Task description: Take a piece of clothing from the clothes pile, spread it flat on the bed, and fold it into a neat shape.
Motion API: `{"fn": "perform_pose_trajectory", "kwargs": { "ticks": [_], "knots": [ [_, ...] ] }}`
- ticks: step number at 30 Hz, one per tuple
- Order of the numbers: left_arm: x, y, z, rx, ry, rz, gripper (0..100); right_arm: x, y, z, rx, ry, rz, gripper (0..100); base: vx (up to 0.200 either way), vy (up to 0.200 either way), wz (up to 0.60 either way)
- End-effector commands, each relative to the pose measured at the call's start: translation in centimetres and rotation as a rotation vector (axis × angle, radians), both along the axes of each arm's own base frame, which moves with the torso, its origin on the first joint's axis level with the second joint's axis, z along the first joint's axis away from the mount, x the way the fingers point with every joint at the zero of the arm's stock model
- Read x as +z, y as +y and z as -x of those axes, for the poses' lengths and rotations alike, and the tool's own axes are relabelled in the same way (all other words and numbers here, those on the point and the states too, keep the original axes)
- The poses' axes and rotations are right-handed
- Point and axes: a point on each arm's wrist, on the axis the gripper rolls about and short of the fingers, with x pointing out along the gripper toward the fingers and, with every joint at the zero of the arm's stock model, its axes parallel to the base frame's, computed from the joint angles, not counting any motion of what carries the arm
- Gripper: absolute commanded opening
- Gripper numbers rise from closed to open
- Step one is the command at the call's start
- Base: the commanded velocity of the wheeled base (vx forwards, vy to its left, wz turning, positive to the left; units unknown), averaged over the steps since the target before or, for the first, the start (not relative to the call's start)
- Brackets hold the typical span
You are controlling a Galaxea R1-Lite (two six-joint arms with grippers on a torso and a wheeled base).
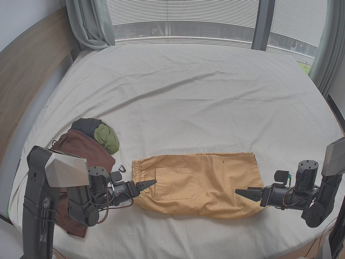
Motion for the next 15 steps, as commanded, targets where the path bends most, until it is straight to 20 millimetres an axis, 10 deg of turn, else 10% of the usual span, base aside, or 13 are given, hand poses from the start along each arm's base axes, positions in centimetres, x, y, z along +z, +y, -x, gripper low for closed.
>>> {"fn": "perform_pose_trajectory", "kwargs": {
  "ticks": [1,15],
  "knots": [
    [-0.09,0.02,-0.04,0.001,0.002,0.002,0,0.00,0.03,0.00,0.001,0.000,0.000,100,0.000,0.000,0.00],
    [-0.03,0.50,0.04,0.017,0.020,0.011,0,-0.04,-0.04,-0.02,-0.001,0.001,-0.001,100,0.000,0.000,0.00]
  ]
}}
